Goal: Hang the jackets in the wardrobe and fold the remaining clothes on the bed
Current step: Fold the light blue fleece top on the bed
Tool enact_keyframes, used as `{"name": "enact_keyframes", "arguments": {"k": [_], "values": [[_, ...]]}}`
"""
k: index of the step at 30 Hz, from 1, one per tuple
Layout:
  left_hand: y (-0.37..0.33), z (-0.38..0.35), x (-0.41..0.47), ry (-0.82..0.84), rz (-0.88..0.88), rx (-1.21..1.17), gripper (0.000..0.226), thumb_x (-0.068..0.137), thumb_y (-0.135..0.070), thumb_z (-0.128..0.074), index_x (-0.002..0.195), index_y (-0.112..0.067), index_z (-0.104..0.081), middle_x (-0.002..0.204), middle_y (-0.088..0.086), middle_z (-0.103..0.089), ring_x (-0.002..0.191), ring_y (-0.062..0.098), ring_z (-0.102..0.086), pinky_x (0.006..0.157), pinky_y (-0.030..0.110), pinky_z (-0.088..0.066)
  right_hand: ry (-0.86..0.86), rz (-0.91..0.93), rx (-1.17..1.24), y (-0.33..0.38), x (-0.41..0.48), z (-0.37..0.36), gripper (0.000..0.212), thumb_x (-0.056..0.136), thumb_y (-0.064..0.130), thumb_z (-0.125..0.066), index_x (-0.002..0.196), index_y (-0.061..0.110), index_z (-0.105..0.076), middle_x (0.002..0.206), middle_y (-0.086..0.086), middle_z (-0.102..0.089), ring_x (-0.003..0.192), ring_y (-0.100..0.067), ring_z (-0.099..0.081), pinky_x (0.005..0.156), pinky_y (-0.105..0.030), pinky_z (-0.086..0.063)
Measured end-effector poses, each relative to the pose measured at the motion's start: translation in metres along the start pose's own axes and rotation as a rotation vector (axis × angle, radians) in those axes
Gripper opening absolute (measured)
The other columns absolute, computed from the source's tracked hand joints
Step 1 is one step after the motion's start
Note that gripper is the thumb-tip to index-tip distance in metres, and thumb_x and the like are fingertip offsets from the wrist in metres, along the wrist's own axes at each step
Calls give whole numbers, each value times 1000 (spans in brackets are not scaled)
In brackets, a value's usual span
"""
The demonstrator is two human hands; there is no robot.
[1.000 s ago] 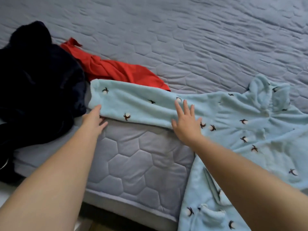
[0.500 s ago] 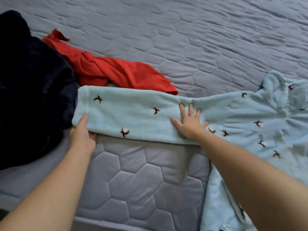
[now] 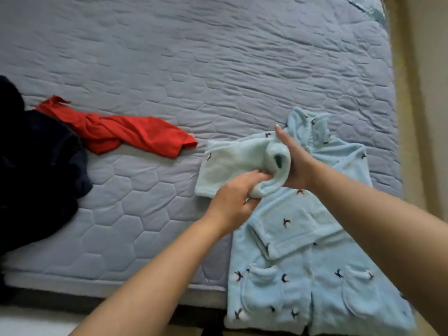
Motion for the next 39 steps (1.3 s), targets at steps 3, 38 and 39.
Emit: {"name": "enact_keyframes", "arguments": {"k": [3,38,39], "values": [[-58,-63,4,185,-188,84,40,84,-6,-60,124,-6,-60,128,9,-60,125,23,-51,104,36,-40,-215,-126,-299,3,-72,66,31,80,32,-66,88,2,-62,68,-11,-64,60,-19,-64,55,-27,-52],[185,-222,43,-948,892,-1563,38,88,-11,-61,124,-1,-58,119,19,-64,110,32,-61,99,48,-46,-459,323,-580,-8,156,191,18,90,9,-57,108,5,-61,87,-7,-62,77,-20,-61,72,-32,-54],[189,-217,43,-993,865,-1561,38,87,-8,-62,124,-1,-58,118,19,-64,110,33,-62,98,49,-47,-423,380,-545,-1,162,182,20,91,6,-55,110,8,-59,91,-7,-62,82,-21,-61,77,-34,-54]]}}
Point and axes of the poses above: each hand's wrist, its own x-axis towards the middle knuckle, its own z-axis out of the back of the hand, y = z × x, the point moved 4 cm from there along x, towards the middle knuckle
